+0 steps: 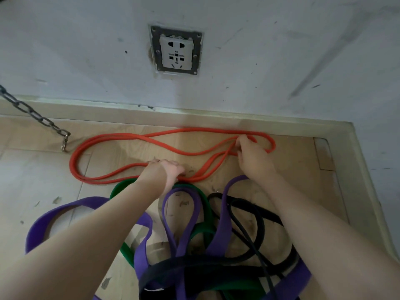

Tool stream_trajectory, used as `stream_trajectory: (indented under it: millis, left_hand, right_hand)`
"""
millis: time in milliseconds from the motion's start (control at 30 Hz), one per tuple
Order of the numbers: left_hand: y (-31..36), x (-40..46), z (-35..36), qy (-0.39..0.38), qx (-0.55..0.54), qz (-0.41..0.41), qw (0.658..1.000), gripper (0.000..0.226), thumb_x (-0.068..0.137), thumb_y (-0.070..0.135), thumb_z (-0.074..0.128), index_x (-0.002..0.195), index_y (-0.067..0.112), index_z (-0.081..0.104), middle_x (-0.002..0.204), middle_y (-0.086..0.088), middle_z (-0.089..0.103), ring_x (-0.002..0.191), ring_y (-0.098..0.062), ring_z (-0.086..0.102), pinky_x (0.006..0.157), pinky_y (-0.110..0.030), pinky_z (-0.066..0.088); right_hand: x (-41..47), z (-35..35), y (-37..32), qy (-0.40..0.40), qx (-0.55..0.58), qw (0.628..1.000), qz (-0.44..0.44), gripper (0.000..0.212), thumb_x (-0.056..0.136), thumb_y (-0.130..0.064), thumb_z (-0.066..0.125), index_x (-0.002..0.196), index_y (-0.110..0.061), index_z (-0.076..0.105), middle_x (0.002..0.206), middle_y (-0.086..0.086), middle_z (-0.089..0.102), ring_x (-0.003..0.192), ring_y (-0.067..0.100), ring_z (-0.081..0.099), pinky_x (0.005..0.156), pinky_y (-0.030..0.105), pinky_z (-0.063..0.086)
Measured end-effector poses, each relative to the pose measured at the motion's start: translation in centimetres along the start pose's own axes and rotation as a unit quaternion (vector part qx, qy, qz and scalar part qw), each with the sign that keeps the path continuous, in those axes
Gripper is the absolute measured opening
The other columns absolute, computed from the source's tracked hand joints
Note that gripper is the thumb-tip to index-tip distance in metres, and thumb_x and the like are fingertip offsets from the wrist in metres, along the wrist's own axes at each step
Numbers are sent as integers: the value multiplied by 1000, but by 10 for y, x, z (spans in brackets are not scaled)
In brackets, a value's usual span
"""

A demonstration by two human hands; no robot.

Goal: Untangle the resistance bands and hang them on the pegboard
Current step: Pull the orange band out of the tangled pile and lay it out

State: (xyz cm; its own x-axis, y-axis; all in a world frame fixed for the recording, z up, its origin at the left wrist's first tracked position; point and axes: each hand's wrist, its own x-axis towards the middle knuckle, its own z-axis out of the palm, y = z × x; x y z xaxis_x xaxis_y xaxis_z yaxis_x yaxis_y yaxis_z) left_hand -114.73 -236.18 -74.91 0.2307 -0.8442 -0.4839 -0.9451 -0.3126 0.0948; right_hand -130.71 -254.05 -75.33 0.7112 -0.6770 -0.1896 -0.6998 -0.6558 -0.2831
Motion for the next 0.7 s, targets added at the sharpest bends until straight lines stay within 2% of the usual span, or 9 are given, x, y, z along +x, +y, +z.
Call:
stream_trajectory:
  millis: [67,133,267,333,400,467,533,600,700]
  left_hand:
    - [-2,3,1,-7,12,10,1000,37,93,13,41,128,23,47,126,0,51,117,-25,48,102,-40,36]
    - [-1,2,4,-5,10,10,1000,40,93,10,41,130,24,46,126,0,51,117,-25,49,101,-39,38]
    - [-4,2,3,59,-31,-47,997,44,93,11,46,134,25,41,129,1,51,118,-24,48,101,-36,37]
    - [-5,2,-1,108,-42,-86,990,39,94,12,45,132,23,44,129,0,51,117,-25,47,101,-36,34]
    - [1,2,-4,118,-28,-84,989,38,92,8,45,129,19,45,131,-2,48,120,-26,45,102,-36,32]
    - [6,7,-4,102,-35,-90,990,40,90,4,45,128,16,45,129,-5,50,119,-26,47,101,-36,35]
    - [4,11,-8,85,-103,-128,983,37,95,10,42,131,16,45,126,-6,54,115,-26,51,95,-36,41]
    - [-6,10,-6,85,-137,-143,977,40,97,20,43,137,17,40,136,-7,49,123,-27,45,98,-37,39]
    - [-20,-6,-3,90,-125,-143,978,43,97,28,41,138,17,38,142,-6,42,129,-27,38,99,-37,37]
  right_hand:
    - [-4,4,6,-27,-74,996,-41,34,88,-4,48,121,-10,48,126,10,53,114,29,51,85,37,41]
    - [-1,5,6,-33,-136,989,-52,33,89,-4,48,121,-10,49,128,10,50,117,29,48,89,38,38]
    - [-6,-12,9,-76,-175,977,-99,28,91,-6,45,116,-17,52,117,5,55,107,27,55,70,34,39]
    - [-24,-27,26,-80,-192,971,-116,25,94,-14,45,116,-21,56,113,1,57,103,24,56,69,32,41]
    - [-43,-33,42,-144,-186,968,-88,27,97,-24,41,118,-22,58,115,1,58,105,21,55,77,32,45]
    - [-50,-31,49,-189,-119,975,-17,27,98,-29,41,116,-20,59,115,5,60,103,21,55,81,32,45]
    - [-48,-28,44,-146,-50,987,45,30,96,-37,44,112,-14,57,111,7,62,95,22,57,77,34,45]
    - [-47,-26,27,-62,-59,995,58,37,93,-41,50,114,-11,53,111,8,61,97,25,57,75,35,45]
    - [-46,-21,-12,44,-138,988,-46,41,90,-42,53,119,-13,56,116,11,59,107,31,54,81,38,42]
